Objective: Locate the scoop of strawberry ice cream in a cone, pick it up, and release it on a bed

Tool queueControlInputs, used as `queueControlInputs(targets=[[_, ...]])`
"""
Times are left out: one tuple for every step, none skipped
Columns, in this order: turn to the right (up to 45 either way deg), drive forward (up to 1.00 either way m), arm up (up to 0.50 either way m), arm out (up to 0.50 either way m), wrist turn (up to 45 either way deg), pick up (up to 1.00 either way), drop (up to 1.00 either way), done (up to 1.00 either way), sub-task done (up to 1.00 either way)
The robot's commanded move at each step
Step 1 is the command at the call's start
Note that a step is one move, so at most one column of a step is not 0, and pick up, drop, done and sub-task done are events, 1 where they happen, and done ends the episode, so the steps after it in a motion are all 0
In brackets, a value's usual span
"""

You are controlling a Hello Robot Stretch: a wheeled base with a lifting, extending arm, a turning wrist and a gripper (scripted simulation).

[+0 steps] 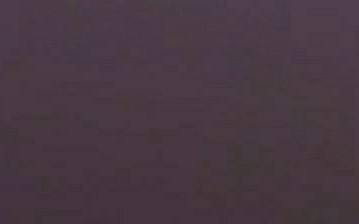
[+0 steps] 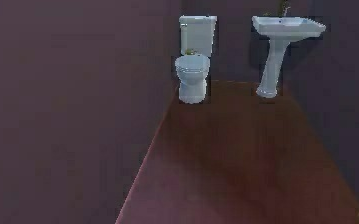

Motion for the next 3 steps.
queueControlInputs(targets=[[-33.0, 0.00, 0.00, 0.00, 0.0, 0.00, 0.00, 0.00, 0.00], [0.0, 0.20, 0.00, 0.00, 0.0, 0.00, 0.00, 0.00, 0.00], [45.0, 0.00, 0.00, 0.00, 0.0, 0.00, 0.00, 0.00, 0.00]])
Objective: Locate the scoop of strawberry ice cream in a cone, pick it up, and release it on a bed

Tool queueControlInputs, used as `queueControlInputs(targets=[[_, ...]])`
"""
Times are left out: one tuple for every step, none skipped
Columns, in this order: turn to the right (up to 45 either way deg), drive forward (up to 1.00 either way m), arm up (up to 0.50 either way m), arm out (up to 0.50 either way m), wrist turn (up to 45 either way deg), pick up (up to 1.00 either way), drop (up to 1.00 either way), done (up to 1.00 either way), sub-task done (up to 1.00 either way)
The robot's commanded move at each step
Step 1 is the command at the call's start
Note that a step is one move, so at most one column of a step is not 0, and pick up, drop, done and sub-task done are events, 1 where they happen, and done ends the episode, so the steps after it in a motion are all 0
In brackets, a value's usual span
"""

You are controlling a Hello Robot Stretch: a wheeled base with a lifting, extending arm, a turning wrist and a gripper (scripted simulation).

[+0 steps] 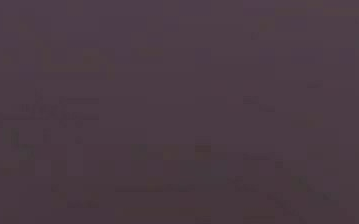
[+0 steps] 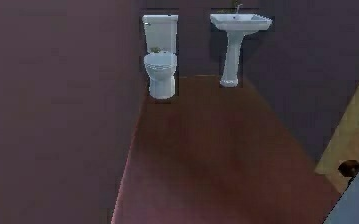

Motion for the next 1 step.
queueControlInputs(targets=[[45.0, 0.00, 0.00, 0.00, 0.0, 0.00, 0.00, 0.00, 0.00]])
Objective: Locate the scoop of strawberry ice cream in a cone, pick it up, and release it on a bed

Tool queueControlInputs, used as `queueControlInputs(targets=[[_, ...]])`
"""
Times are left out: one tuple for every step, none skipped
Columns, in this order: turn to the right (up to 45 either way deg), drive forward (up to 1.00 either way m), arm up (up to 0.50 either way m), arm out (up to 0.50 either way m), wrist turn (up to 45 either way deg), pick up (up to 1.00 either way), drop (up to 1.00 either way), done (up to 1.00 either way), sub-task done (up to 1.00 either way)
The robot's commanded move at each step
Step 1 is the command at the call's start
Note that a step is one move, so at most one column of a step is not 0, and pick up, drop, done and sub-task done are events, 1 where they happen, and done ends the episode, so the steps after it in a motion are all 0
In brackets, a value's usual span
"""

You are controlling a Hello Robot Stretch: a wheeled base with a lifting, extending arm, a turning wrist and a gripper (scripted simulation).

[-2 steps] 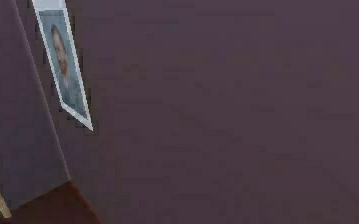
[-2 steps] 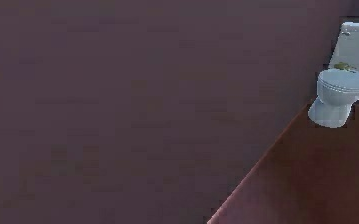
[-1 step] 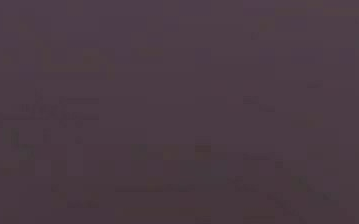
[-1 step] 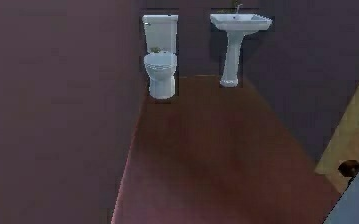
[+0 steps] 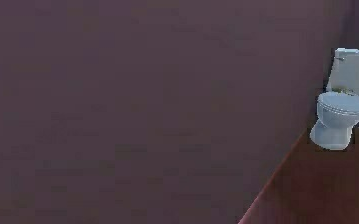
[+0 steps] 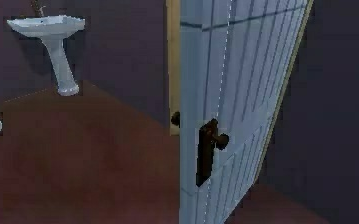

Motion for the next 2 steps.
queueControlInputs(targets=[[45.0, 0.00, 0.00, 0.00, 0.0, 0.00, 0.00, 0.00, 0.00], [9.0, 0.00, 0.00, 0.00, 0.0, 0.00, 0.00, 0.00, 0.00]])
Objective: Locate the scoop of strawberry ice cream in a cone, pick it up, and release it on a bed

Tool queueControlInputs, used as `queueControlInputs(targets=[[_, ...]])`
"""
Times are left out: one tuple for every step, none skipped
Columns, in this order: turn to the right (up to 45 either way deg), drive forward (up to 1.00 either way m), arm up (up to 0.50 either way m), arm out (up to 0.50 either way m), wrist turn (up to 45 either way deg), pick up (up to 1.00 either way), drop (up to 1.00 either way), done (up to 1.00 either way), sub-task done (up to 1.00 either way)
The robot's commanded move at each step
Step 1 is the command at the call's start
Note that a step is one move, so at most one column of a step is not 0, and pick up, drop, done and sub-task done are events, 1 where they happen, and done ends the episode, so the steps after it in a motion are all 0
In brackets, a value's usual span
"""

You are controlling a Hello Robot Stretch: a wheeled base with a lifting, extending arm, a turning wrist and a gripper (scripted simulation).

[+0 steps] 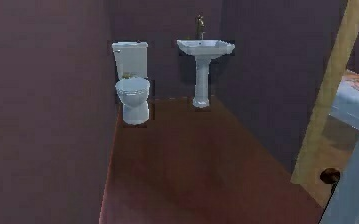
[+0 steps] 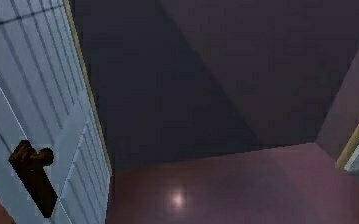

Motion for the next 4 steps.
queueControlInputs(targets=[[0.0, 0.45, 0.00, 0.00, 0.0, 0.00, 0.00, 0.00, 0.00], [-9.0, 0.00, 0.00, 0.00, 0.0, 0.00, 0.00, 0.00, 0.00], [0.0, 0.15, 0.00, 0.00, 0.0, 0.00, 0.00, 0.00, 0.00], [45.0, 0.00, 0.00, 0.00, 0.0, 0.00, 0.00, 0.00, 0.00]])
